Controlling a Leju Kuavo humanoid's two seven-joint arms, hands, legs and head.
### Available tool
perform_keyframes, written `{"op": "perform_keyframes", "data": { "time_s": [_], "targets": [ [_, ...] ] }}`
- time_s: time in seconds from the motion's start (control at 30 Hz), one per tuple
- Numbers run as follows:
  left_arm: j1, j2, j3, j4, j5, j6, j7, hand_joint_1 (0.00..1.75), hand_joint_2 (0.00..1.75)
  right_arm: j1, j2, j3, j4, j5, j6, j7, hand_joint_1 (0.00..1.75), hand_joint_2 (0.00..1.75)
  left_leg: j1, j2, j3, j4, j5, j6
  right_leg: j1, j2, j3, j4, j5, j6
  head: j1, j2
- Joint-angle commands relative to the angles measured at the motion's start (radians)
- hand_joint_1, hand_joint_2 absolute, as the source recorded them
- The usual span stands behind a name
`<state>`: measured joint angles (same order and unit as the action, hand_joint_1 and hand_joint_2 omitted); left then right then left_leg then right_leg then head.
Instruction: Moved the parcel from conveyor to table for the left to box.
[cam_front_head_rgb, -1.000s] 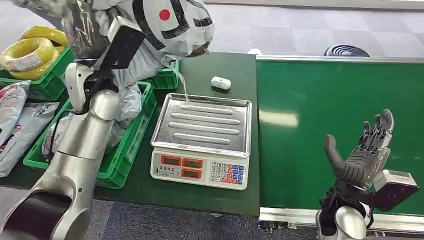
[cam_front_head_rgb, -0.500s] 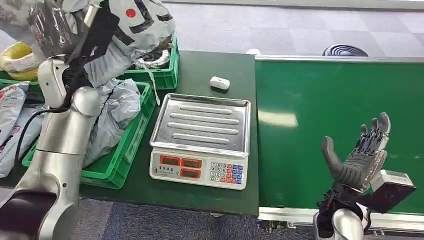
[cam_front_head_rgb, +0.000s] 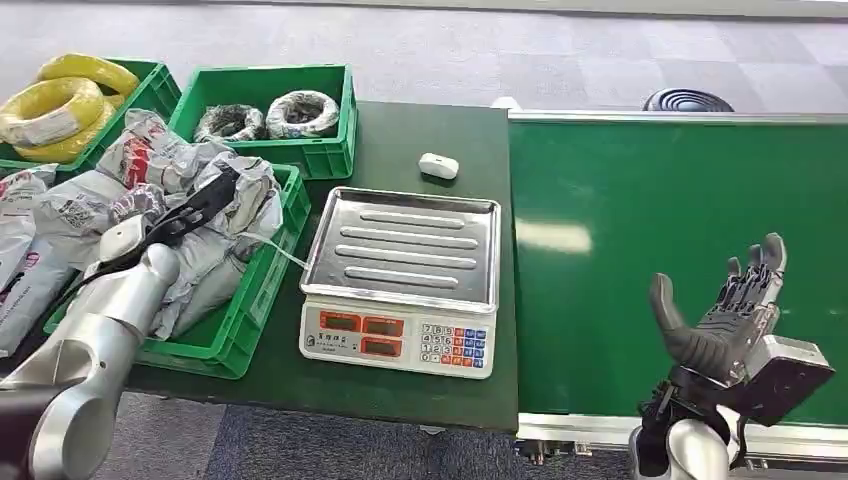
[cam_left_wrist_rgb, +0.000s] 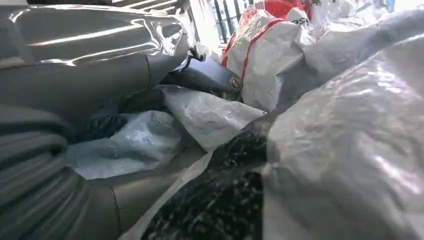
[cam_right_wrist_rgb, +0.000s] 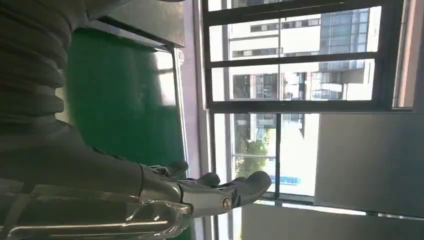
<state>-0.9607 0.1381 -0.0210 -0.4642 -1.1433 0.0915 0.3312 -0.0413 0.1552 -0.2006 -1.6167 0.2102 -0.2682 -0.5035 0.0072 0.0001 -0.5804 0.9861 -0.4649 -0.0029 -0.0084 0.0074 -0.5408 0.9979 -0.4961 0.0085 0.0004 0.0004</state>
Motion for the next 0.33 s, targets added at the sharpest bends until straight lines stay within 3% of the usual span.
{"op": "perform_keyframes", "data": {
  "time_s": [0.03, 0.17, 0.33],
  "targets": [
    [0.084, -0.014, 0.170, -0.041, 0.049, 0.166, -0.121, 0.00, 1.75, -0.005, 0.012, -0.039, 0.014, 0.002, -0.002, 0.011, 0.00, 1.75, 0.000, 0.001, 0.003, -0.002, 0.001, 0.000, 0.000, 0.001, 0.002, -0.002, 0.001, -0.001, 0.000, 0.000],
    [0.130, -0.038, 0.219, -0.162, 0.125, 0.274, -0.221, 0.00, 1.75, 0.006, 0.017, -0.044, 0.000, -0.002, -0.006, 0.011, 0.00, 1.75, 0.000, 0.000, 0.003, -0.001, 0.000, 0.000, 0.000, 0.000, 0.002, 0.000, 0.000, 0.000, 0.000, 0.000],
    [0.258, -0.087, 0.245, -0.455, 0.349, 0.509, -0.477, 0.00, 1.75, 0.027, 0.031, -0.037, -0.008, -0.004, -0.006, 0.007, 0.00, 1.75, 0.001, -0.001, 0.002, 0.000, 0.000, 0.000, 0.001, -0.001, 0.001, -0.001, 0.000, 0.000, 0.000, 0.000]
  ]
}}
